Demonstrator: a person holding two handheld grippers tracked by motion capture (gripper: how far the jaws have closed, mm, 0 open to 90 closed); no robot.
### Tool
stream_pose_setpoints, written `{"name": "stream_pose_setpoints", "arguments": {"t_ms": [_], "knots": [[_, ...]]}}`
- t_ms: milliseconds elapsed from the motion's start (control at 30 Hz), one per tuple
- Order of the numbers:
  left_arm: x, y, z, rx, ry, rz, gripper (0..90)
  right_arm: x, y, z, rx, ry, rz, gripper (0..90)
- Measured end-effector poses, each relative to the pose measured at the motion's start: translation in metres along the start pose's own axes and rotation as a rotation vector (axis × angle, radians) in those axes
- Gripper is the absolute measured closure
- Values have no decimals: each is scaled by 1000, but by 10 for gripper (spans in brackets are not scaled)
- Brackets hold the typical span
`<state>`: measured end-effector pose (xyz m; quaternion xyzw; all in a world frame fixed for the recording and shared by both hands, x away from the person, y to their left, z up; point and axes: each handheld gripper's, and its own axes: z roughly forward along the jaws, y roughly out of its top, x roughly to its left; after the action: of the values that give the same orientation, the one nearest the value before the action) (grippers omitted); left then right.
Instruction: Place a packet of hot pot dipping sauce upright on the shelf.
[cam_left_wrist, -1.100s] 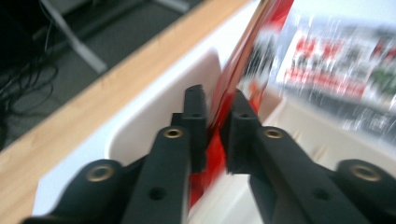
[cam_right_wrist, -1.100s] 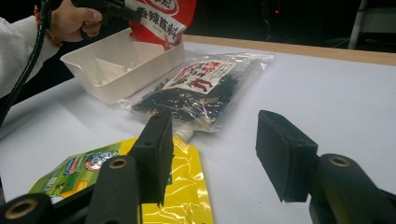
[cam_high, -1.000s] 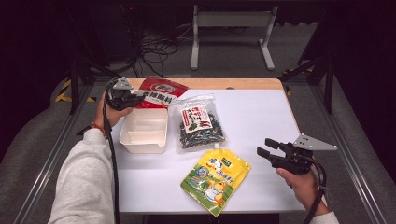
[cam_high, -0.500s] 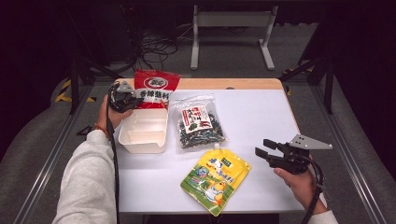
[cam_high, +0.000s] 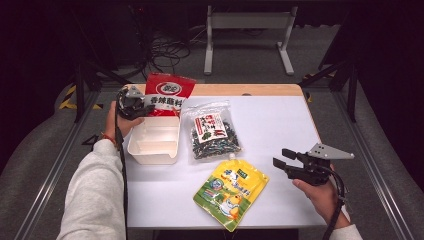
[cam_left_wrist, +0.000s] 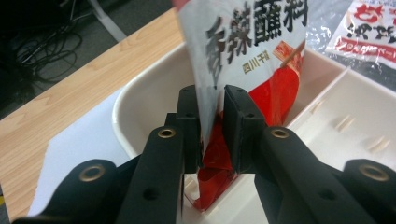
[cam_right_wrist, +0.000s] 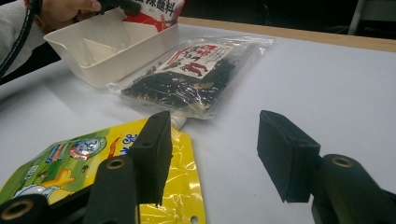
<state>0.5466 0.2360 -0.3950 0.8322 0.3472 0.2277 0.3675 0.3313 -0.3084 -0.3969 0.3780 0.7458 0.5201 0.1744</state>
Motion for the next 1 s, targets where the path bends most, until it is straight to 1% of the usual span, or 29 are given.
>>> {"name": "stream_pose_setpoints", "arguments": {"t_ms": [33,67,100,167,200,267,300,333,367,400,500,533,567,667,733,767,800,833,867,900,933,967,1000], "knots": [[1,0,-2,-20,-12,-12,739,0,1,0,-1,-1,-1,447],[1,-1,-3,-29,-17,-21,732,-1,1,0,-1,-3,-4,447],[1,-1,-5,-40,-10,-23,719,-1,1,0,0,-4,-1,448],[1,-1,-10,-66,-16,-42,696,-2,2,1,1,-5,-4,447],[1,0,-13,-77,-6,-53,678,-2,2,2,4,-6,-9,448],[1,0,-21,-100,-5,-64,663,-3,2,3,16,-24,-34,452],[0,0,-26,-106,4,-64,649,-3,3,4,28,-46,-55,457],[-2,0,-29,-113,3,-67,635,-4,3,4,34,-57,-65,462],[-3,0,-35,-126,-3,-60,621,-6,3,4,37,-64,-71,464],[-7,0,-42,-142,0,-55,608,-7,3,5,40,-67,-71,466],[-19,-2,-59,-164,7,-39,547,-13,4,6,39,-80,-78,475],[-24,-4,-66,-182,5,-37,527,-14,5,7,38,-81,-76,479],[-28,-5,-72,-192,-1,-31,525,-15,5,7,39,-84,-82,488],[-42,-10,-89,-228,-6,-19,472,-17,6,9,37,-86,-96,511],[-53,-14,-100,-238,-10,-6,443,-17,7,10,40,-83,-97,518],[-60,-17,-106,-250,-22,2,432,-17,8,11,40,-80,-105,519],[-66,-20,-110,-250,-31,8,425,-17,8,12,40,-79,-106,519],[-73,-23,-114,-247,-35,24,414,-17,9,12,38,-75,-110,521],[-77,-26,-116,-250,-41,23,402,-17,9,13,39,-69,-111,522],[-77,-26,-116,-250,-41,23,389,-17,9,13,39,-69,-111,522],[-87,-34,-123,-258,-67,11,369,-16,10,14,38,-63,-110,523],[-87,-34,-123,-258,-67,11,365,-16,10,14,38,-63,-110,523],[-92,-38,-126,-261,-72,15,365,-16,10,15,38,-57,-108,523]]}}
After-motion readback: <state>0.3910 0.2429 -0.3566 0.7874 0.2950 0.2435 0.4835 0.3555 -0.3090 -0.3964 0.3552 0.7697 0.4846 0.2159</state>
